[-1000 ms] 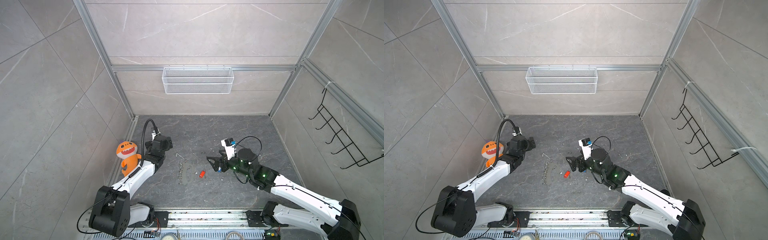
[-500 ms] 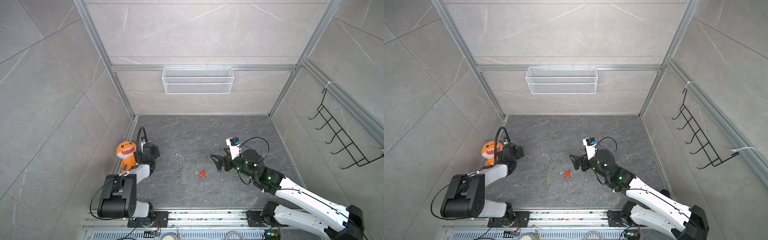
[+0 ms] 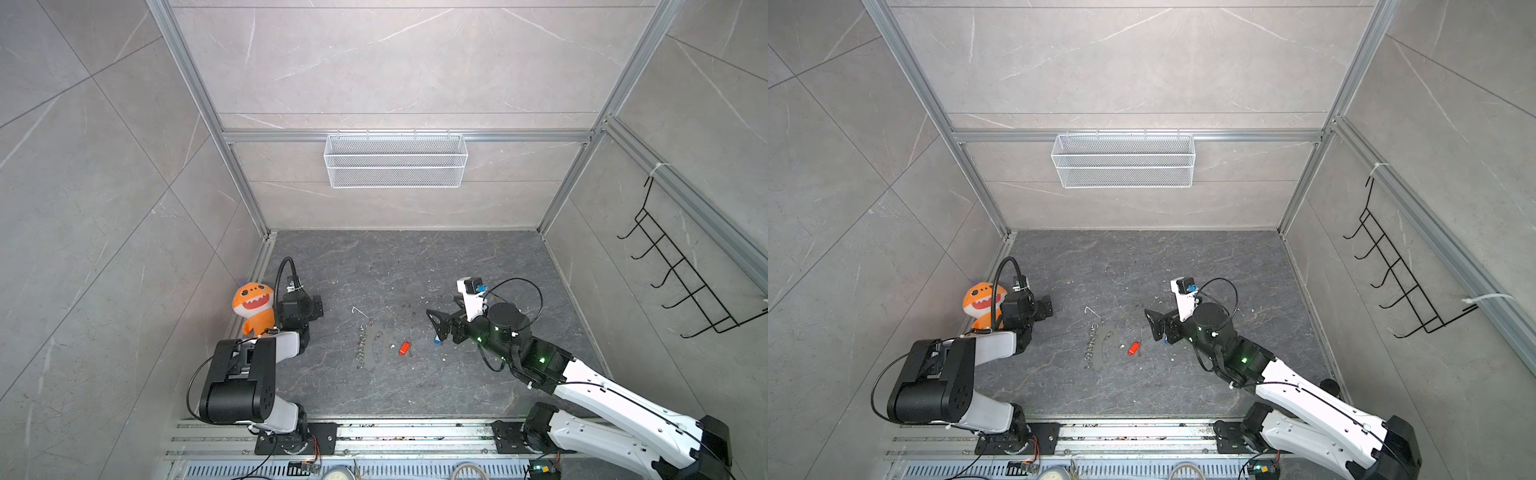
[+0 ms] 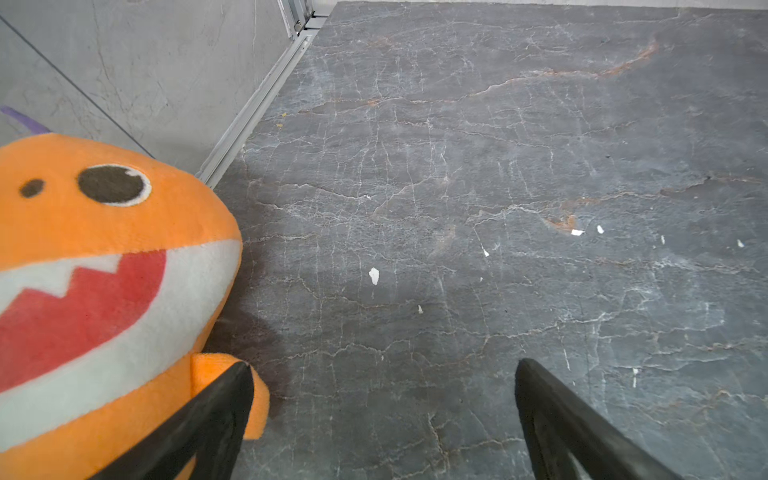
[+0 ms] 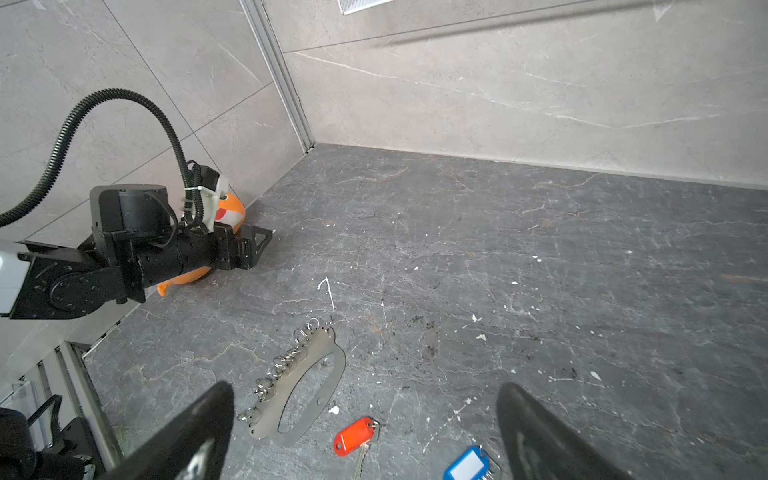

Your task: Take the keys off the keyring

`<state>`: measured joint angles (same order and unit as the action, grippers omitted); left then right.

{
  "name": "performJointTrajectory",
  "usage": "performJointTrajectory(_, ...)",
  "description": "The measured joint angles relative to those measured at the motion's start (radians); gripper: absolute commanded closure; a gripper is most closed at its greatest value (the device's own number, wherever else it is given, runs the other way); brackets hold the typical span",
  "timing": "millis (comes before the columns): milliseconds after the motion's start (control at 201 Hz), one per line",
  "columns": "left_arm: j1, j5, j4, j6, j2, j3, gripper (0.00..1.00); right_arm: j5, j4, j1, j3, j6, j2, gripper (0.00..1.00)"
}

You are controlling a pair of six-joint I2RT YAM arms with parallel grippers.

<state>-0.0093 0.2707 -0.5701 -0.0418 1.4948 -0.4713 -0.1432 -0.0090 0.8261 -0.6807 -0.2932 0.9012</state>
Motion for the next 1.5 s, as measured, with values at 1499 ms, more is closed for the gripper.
performJointTrajectory(1499,0.033,-0.121,-0.244,0.020,0.017,0.135,0.00,-0.137,0.531,-0.687,0.245,0.253,0.474,0.00)
